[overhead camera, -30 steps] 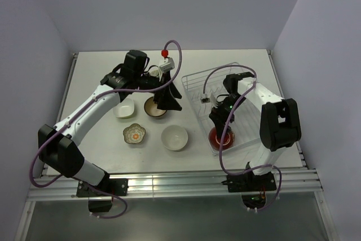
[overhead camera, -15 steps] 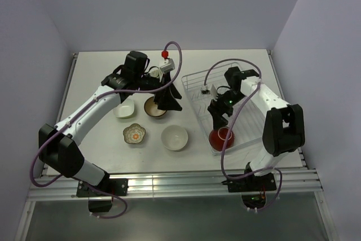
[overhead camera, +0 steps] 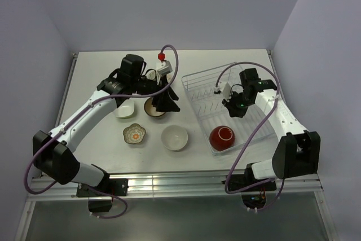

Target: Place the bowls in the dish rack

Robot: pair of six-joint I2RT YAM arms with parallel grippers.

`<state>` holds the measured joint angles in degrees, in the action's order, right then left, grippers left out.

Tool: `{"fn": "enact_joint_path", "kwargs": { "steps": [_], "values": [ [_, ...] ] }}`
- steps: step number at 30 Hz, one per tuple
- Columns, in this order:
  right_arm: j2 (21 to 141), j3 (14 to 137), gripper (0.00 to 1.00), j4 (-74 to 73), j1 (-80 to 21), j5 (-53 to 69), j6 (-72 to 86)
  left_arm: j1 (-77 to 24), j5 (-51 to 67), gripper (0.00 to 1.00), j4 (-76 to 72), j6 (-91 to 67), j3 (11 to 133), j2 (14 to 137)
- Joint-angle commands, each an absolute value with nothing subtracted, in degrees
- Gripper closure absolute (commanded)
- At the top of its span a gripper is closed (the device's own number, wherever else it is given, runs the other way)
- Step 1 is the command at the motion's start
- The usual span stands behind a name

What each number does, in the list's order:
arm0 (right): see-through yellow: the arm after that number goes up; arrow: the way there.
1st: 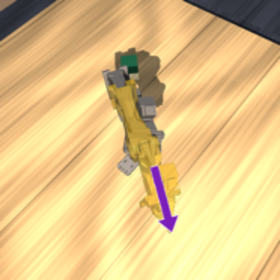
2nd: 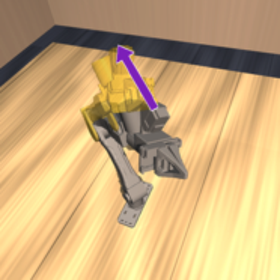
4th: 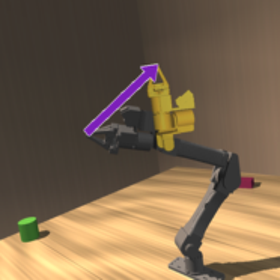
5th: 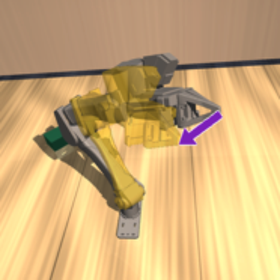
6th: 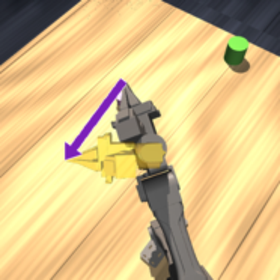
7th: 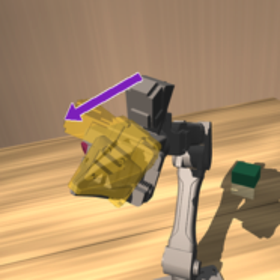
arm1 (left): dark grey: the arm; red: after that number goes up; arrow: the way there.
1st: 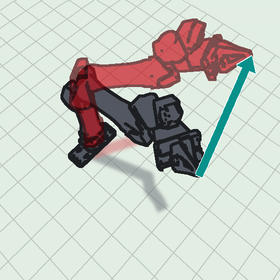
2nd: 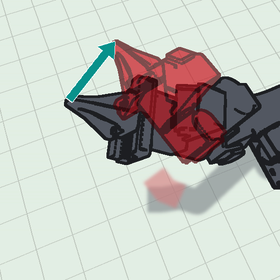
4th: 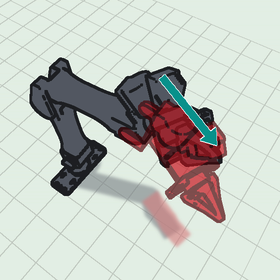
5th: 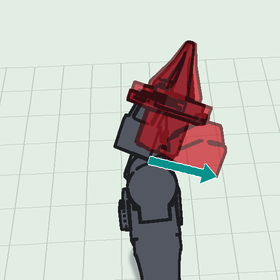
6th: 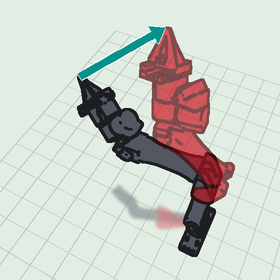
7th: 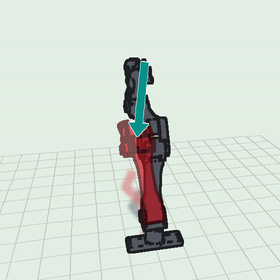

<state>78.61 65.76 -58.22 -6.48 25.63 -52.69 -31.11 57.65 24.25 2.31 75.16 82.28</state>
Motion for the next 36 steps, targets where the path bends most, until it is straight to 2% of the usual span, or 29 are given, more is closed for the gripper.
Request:
{"fn": "enact_joint_path", "kwargs": {
  "steps": [1, 8, 36],
  "values": [
    [78.5, 61.4, 0.92, -51.7, -6.6, 18.0, -50.9, -31.4, 55.8, 0.27, 22.9, 2.4, 74.2, 80.0],
    [81.2, 58.3, 0.92, -50.6, -7.2, 14.8, -51.0, -31.2, 54.1, 0.27, 23.9, 3.3, 73.0, 79.4],
    [81.7, 56.4, 0.83, -54.8, -14.3, 21.0, -51.4, -30.7, 52.9, 0.27, 24.2, 3.8, 72.4, 81.0]
  ]
}}
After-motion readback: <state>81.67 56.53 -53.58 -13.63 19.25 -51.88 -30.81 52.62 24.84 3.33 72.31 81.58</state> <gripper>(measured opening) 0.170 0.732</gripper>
